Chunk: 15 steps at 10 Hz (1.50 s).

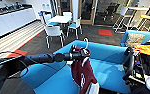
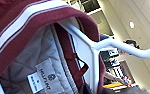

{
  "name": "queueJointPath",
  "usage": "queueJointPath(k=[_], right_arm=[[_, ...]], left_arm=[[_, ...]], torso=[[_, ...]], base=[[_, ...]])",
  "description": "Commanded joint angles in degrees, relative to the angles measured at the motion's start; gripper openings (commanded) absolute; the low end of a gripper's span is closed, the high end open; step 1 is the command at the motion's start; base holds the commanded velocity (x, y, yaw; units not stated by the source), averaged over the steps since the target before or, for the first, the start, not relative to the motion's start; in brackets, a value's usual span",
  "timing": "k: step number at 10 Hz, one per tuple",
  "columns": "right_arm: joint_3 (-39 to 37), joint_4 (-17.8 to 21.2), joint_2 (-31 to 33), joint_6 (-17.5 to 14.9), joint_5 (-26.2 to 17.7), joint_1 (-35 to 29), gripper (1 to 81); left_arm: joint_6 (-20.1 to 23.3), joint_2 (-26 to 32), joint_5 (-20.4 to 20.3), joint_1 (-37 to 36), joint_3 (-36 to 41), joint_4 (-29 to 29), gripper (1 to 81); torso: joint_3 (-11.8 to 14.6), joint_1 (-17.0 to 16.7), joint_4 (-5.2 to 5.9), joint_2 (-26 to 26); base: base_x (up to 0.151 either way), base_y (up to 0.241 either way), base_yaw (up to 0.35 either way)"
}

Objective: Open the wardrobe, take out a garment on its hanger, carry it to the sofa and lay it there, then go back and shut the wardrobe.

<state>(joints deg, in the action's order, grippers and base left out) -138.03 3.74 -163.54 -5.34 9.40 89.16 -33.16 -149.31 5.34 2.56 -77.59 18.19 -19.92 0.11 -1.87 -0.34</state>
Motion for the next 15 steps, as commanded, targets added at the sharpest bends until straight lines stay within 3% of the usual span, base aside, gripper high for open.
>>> queueJointPath(k=[1, 5, 11, 13, 15], right_arm=[[0.32, -0.58, -0.06, -0.11, -4.04, -0.16, 81.1], [0.23, -0.40, -0.50, -0.11, -4.04, -0.60, 81.1], [0.23, -0.49, -1.38, -0.11, -4.21, -0.78, 81.1], [0.23, -0.49, -1.56, -0.02, -4.13, -0.77, 81.1], [0.23, -0.40, -1.47, -0.02, -3.86, -0.51, 81.1]], left_arm=[[-5.41, -7.12, -3.93, -17.79, -5.27, 0.36, 1.0], [-12.28, -13.30, -4.11, -24.22, -15.31, 0.27, 1.0], [-14.21, -19.70, -3.32, -19.13, -33.13, 0.45, 1.0], [-14.13, -24.18, 0.27, -16.40, -41.21, -0.43, 1.0], [-14.13, -27.27, 1.60, -13.78, -46.23, -2.89, 1.0]], torso=[[0.00, 0.00, 0.00, 0.00], [-0.02, 0.00, 0.00, 0.02], [-0.04, 0.00, 0.00, 0.05], [-0.04, 0.00, 5.45, 0.05], [-0.04, 0.02, 7.54, 0.07]], base=[[0.000, 0.000, 0.000], [0.000, 0.000, 0.000], [0.000, 0.000, 0.000], [0.000, 0.000, 0.000], [0.000, 0.000, 0.000]])
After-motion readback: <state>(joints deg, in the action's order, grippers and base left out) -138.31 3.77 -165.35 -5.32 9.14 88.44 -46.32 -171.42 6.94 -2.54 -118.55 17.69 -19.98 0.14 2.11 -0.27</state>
